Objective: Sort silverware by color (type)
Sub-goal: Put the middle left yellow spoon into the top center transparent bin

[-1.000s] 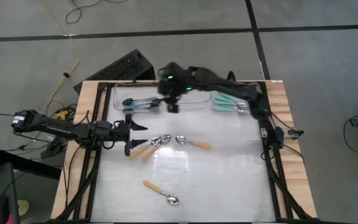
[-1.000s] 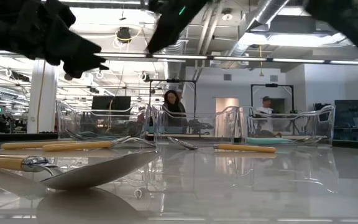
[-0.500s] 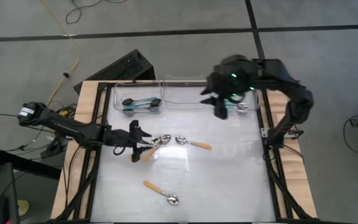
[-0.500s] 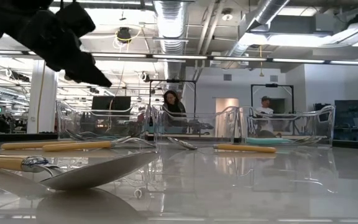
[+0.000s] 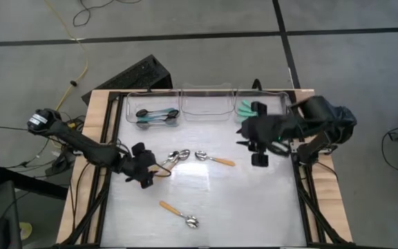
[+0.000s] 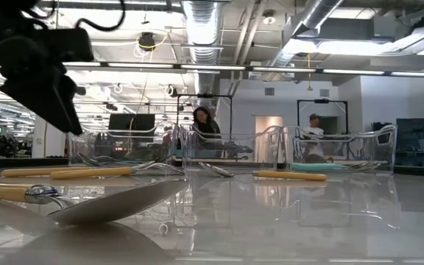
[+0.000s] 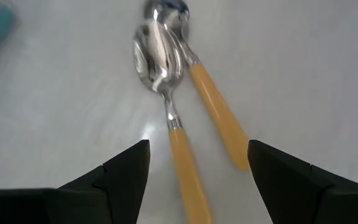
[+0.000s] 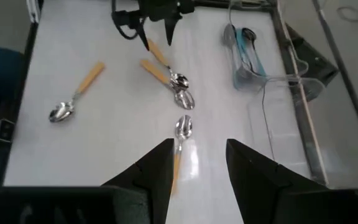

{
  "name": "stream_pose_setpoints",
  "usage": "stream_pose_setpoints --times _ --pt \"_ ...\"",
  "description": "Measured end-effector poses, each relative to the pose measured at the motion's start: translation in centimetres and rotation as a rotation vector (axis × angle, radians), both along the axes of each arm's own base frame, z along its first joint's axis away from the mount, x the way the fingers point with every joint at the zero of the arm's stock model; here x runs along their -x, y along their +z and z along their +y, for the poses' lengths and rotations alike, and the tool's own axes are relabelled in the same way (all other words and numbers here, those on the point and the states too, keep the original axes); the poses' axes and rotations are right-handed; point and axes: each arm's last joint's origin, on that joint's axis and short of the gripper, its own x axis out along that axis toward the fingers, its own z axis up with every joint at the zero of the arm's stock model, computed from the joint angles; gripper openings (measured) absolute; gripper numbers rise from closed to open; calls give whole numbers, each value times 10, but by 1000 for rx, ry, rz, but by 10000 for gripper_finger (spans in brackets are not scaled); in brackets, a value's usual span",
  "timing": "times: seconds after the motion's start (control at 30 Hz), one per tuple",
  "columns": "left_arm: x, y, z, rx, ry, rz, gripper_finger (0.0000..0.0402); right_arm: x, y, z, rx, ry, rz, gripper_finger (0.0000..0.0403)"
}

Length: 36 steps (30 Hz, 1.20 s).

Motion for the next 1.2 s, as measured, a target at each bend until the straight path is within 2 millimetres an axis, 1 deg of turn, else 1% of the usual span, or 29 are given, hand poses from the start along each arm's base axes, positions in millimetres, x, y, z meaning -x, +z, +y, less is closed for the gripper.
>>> stream_pose_setpoints --times 0.13,0.23,0.33,0.47,0.57,0.7,0.8,1.0,1.1,1.2 --pt "2 -2 -8 -107 11 -43 256 -11 -9 15 68 3 21 171" --pt "5 -17 -11 -145 -7 -45 256 -17 -15 23 82 21 38 171" --pt "6 -32 -13 -125 -14 -83 256 -22 -20 28 91 32 55 171" --pt "10 -48 -11 -143 -8 -101 256 -31 -27 33 101 36 81 171" --pt "14 -56 -8 -175 -4 -81 256 -32 -28 35 98 44 85 171" --pt "17 -60 -4 -225 26 -95 256 -36 -32 38 91 50 99 171" --pt "20 -64 -3 -208 20 -98 256 -36 -33 39 92 51 101 171" --pt "29 -79 1 -114 53 -166 256 -36 -32 38 89 48 99 171" --pt "32 -83 3 -95 63 -194 255 -36 -32 38 89 48 99 171" --pt "33 -84 3 -105 44 -179 239 -36 -32 38 87 49 99 171"
